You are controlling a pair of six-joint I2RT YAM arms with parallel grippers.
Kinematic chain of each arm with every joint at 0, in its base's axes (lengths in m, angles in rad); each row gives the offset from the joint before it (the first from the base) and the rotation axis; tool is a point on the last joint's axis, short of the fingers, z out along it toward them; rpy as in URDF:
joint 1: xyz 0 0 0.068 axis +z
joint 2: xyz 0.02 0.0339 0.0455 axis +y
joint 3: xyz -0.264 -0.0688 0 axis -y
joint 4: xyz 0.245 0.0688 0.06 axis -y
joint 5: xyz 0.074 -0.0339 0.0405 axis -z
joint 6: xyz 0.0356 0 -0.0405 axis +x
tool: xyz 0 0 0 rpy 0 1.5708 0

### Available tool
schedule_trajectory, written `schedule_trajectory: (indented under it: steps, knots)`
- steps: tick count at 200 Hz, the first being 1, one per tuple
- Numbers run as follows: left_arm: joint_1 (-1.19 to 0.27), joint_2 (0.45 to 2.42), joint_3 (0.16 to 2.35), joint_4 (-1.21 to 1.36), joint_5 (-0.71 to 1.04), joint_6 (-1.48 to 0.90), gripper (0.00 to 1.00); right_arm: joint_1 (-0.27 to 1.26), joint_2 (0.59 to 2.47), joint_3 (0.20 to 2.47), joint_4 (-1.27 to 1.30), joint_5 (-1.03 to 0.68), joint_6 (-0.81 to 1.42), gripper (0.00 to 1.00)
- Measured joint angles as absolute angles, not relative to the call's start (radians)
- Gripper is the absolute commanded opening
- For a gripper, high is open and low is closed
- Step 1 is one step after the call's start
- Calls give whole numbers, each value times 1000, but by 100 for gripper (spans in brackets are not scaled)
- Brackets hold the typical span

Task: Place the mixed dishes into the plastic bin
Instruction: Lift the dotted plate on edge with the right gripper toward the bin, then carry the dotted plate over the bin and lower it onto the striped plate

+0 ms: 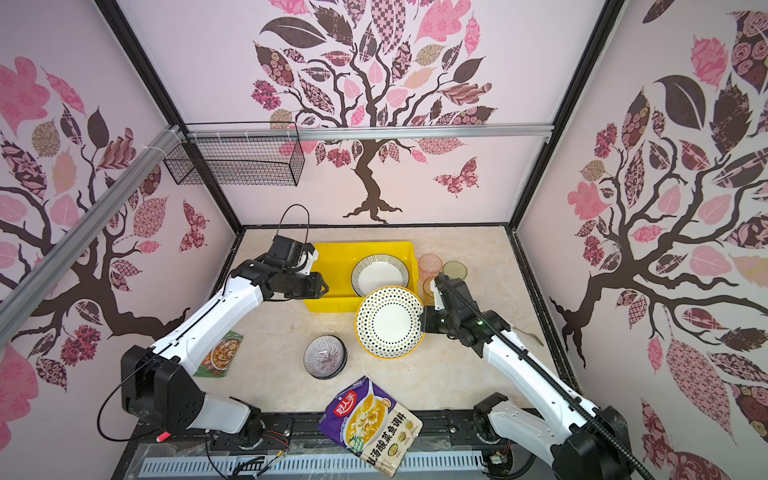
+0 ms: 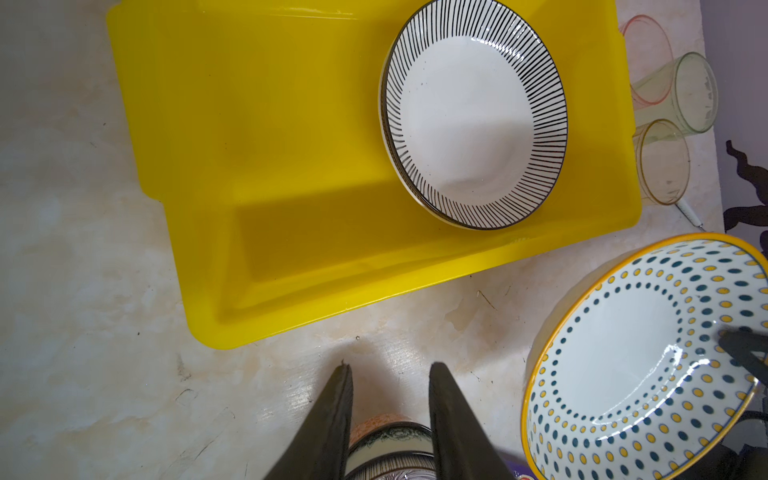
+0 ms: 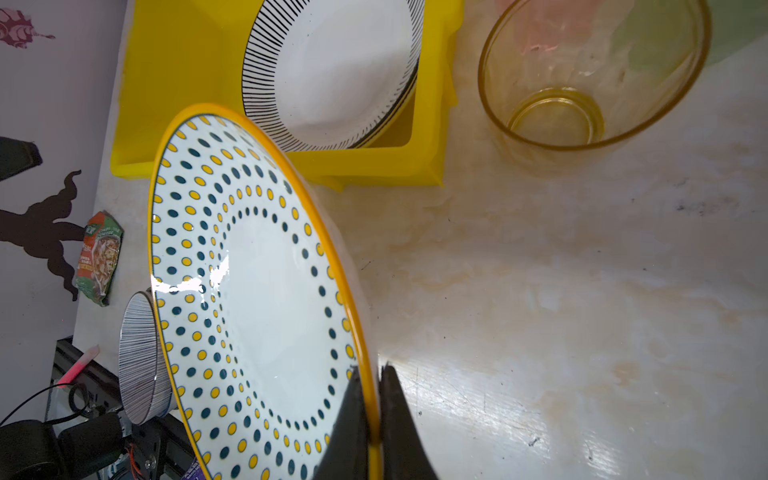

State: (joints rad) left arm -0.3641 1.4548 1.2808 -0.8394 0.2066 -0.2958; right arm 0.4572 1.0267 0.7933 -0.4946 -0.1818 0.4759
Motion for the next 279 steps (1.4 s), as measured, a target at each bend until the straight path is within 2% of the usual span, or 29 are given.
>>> schedule_trajectory:
  steps: [91,157,279]
  knots:
    - [-356,1436,1281,-839,204,-295,35,451,1117,850,-418,-229,522,0]
    - [-351,1436,1281,-839,203,-294,35,417,1211,900,-302,-271,578,0]
    - [-344,1427,1281,-848,181,-286,36,342,1377,1031,-241,-302,591,0]
